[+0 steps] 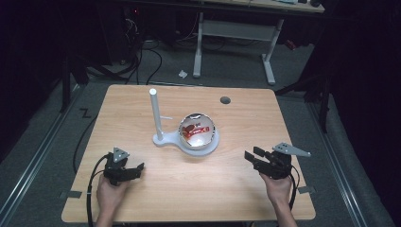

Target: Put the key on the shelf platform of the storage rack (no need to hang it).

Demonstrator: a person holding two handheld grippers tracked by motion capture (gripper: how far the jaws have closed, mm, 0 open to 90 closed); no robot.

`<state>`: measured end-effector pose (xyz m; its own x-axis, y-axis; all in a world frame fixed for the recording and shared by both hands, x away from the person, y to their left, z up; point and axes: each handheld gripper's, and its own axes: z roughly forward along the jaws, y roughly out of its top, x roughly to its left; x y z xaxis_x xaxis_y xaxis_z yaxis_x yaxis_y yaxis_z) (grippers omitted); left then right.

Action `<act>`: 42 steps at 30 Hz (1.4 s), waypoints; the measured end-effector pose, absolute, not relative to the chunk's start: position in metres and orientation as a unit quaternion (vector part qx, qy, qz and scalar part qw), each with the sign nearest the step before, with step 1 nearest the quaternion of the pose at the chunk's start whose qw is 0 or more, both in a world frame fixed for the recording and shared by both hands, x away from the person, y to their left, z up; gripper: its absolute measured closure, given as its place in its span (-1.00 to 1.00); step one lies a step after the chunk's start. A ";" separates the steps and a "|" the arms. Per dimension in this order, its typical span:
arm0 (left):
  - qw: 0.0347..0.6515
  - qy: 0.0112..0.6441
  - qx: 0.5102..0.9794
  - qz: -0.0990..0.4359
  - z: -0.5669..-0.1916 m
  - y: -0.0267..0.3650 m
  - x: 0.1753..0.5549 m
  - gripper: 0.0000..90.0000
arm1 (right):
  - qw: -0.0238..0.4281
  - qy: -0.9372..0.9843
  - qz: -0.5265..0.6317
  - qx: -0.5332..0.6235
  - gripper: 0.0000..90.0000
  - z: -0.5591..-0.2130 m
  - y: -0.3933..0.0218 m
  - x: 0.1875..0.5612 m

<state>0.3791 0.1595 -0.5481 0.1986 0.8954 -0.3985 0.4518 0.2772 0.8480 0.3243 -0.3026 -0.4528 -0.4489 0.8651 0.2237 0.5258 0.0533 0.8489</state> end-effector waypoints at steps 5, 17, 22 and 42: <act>0.530 0.597 0.564 0.209 -0.548 0.160 0.379 -0.55 | 0.174 0.708 0.473 0.494 0.11 -0.456 -0.299 0.329; 0.530 0.597 0.564 0.209 -0.548 0.160 0.379 -0.55 | 0.166 0.712 0.464 0.499 0.11 -0.471 -0.291 0.340; 0.530 0.597 0.564 0.209 -0.548 0.160 0.379 -0.55 | 0.164 0.712 0.460 0.504 0.11 -0.479 -0.289 0.344; 0.530 0.597 0.566 0.209 -0.548 0.160 0.379 -0.55 | 0.160 0.720 0.429 0.522 0.11 -0.503 -0.284 0.358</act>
<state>0.3788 0.1596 -0.5482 0.2009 0.8963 -0.3953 0.4533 0.2727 0.8486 0.3583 -0.2839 -0.5027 -0.4031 0.8887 0.2182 0.6149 0.0865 0.7838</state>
